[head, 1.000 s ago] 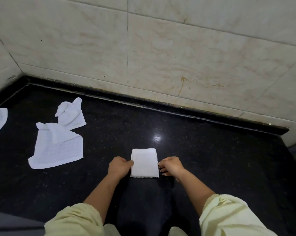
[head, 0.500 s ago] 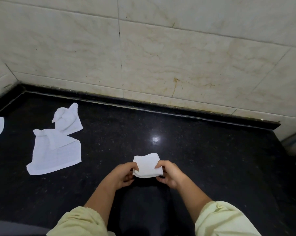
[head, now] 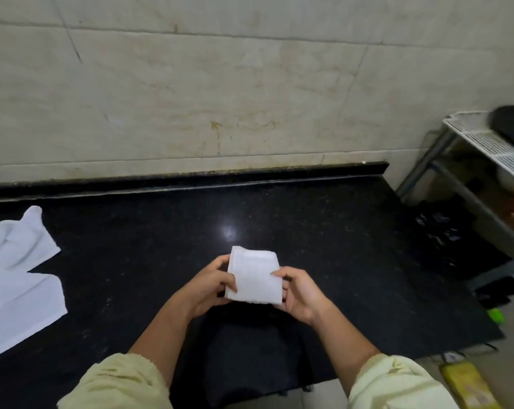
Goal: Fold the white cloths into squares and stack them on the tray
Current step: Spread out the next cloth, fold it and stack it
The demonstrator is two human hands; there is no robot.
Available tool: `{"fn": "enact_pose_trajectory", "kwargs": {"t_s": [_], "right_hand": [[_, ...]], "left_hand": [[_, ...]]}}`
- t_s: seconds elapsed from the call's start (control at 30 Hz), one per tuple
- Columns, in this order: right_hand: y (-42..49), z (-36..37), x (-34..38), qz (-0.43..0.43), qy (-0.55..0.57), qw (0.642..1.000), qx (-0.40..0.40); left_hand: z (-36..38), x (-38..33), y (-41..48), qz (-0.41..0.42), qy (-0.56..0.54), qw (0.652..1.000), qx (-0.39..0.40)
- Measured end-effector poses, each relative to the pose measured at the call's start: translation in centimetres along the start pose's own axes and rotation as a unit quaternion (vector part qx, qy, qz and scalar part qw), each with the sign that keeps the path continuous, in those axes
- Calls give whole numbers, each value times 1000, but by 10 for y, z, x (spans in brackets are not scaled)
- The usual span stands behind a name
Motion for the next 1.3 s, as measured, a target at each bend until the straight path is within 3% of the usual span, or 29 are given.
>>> {"fn": "enact_pose_trajectory", "kwargs": {"t_s": [0.27, 0.7, 0.97, 1.3], "right_hand": [[-61, -100, 66, -87, -35, 995, -30], [-188, -280, 217, -217, -90, 971, -46], [-235, -323, 314, -292, -69, 954, -15], [-243, -382, 432, -351, -53, 934, -41]], "left_hand": [[113, -31, 9, 42, 82, 994, 57], [362, -101, 32, 140, 43, 983, 112], [450, -186, 41, 200, 54, 967, 146], [543, -287, 92, 243, 98, 952, 158]]}}
Point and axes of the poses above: each hand's wrist, its own y-axis towards the middle knuckle, its own z-axis out of the palm, x = y × z, the point moved 1 cm from there along y, towards the middle knuckle, and after that the axes turned 6 degrees about y, right-handed, at the moved point
